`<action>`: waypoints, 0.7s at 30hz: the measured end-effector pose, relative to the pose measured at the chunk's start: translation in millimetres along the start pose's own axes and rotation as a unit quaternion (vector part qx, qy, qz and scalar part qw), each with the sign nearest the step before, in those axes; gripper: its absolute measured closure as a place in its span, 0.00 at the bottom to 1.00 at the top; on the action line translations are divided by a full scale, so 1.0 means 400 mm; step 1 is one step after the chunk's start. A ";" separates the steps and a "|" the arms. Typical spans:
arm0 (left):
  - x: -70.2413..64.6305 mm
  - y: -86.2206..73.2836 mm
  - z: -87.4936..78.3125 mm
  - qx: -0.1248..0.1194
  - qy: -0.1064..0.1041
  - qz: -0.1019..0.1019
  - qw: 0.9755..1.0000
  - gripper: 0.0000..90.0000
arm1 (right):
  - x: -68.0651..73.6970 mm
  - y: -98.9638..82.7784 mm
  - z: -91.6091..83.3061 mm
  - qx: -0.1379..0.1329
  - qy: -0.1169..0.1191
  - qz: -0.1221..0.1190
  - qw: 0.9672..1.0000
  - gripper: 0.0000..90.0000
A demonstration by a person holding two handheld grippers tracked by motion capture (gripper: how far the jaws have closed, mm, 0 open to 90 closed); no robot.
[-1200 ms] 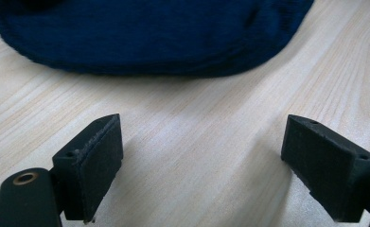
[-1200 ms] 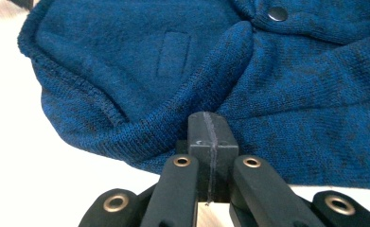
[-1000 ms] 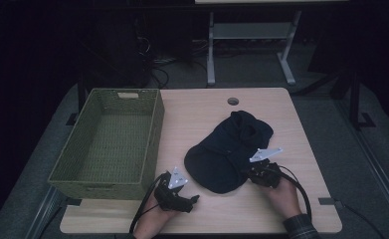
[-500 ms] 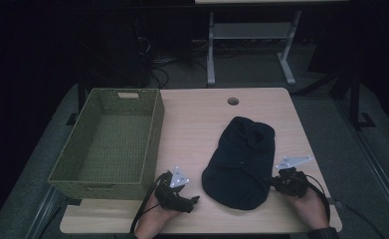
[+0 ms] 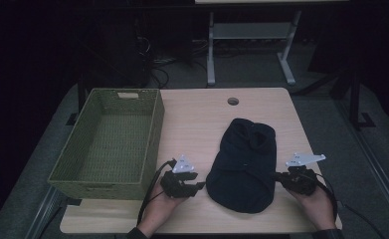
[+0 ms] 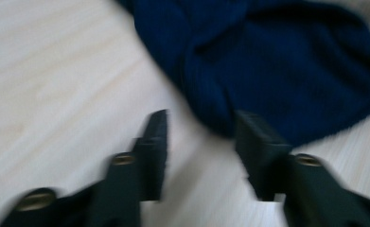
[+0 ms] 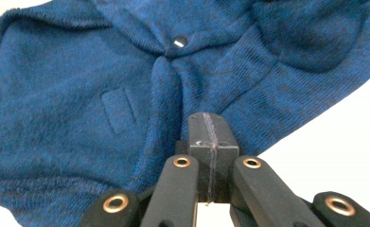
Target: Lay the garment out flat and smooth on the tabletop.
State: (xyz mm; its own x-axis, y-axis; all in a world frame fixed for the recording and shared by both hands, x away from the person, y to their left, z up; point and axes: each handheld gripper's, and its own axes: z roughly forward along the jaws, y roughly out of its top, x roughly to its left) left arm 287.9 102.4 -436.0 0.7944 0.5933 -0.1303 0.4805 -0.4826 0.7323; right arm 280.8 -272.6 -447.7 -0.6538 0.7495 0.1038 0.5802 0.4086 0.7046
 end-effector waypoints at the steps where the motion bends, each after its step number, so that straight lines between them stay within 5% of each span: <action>1: 0.003 0.014 0.004 -0.003 0.000 0.002 1.000 0.79 | -0.001 0.001 0.000 -0.001 0.000 0.002 1.000 1.00; 4: 0.012 0.058 0.035 0.002 -0.005 0.013 1.000 1.00 | -0.002 0.003 0.003 0.001 -0.002 0.006 1.000 1.00; 12: 0.043 0.131 0.138 0.028 -0.016 0.026 0.999 1.00 | -0.010 -0.006 0.009 0.007 -0.004 0.016 1.000 1.00; 21: 0.065 0.133 0.228 0.075 -0.039 0.022 0.996 1.00 | -0.027 -0.008 0.032 0.019 -0.010 0.014 1.000 1.00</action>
State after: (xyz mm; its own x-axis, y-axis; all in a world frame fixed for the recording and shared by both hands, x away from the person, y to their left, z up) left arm 367.9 33.5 -461.5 0.8400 0.5198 -0.1559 0.4894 -0.6013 0.6316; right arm 292.1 -275.4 -460.1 -0.6278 0.7708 0.1083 0.6160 0.4070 0.6744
